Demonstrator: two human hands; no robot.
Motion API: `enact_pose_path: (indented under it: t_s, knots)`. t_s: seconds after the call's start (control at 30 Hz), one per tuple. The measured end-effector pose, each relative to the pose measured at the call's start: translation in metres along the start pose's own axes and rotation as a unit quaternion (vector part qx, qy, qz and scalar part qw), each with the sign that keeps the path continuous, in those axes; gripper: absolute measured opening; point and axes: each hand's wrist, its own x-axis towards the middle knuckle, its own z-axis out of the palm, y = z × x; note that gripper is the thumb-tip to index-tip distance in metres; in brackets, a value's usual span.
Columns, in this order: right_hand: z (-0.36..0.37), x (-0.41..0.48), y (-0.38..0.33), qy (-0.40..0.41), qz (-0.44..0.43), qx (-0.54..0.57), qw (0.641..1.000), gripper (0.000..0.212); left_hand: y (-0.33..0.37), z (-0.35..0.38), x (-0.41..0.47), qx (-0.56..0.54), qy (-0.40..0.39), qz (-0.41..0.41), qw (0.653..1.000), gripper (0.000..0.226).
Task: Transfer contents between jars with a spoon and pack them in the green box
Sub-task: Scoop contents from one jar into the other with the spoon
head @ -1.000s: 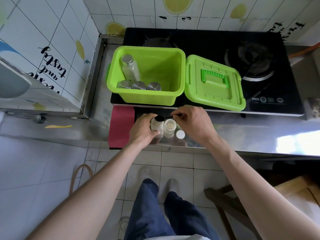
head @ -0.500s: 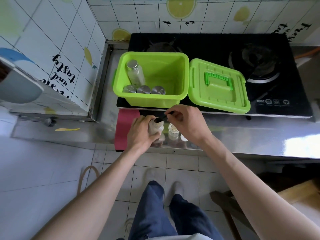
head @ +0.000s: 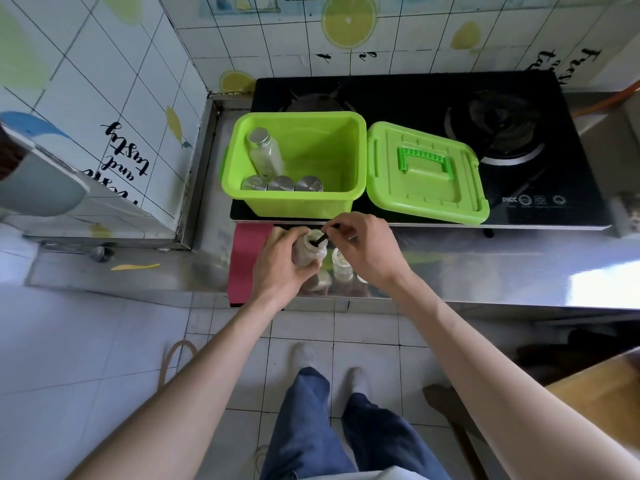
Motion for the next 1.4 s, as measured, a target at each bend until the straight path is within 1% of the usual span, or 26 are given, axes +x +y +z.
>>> enact_pose_path:
  t_s: [0.1, 0.2, 0.33, 0.47, 0.77, 1.4]
  knots:
    - [0.002, 0.0, 0.003, -0.002, 0.05, 0.06, 0.997, 0.026, 0.002, 0.0, -0.001, -0.006, 0.007, 0.003, 1.0, 0.054]
    - [0.004, -0.001, 0.008, -0.009, 0.094, 0.106, 0.99, 0.017, 0.004, -0.001, -0.002, -0.013, 0.012, 0.001, 1.0, 0.052]
    - [0.004, -0.001, 0.012, -0.009, 0.165, 0.233, 0.958, 0.013, 0.005, -0.004, -0.004, -0.013, 0.02, 0.003, 1.0, 0.052]
    - [0.001, -0.002, 0.013, 0.01, 0.201, 0.298, 0.933, 0.013, 0.002, -0.006, -0.004, -0.007, 0.022, 0.002, 1.0, 0.054]
    - [0.004, -0.004, 0.012, 0.031, 0.22, 0.321, 0.921, 0.018, -0.002, -0.005, -0.007, 0.01, 0.025, -0.005, 1.0, 0.056]
    - [0.003, -0.006, 0.015, 0.055, 0.249, 0.343, 0.904, 0.018, -0.009, -0.007, -0.007, 0.014, 0.019, -0.01, 1.0, 0.052]
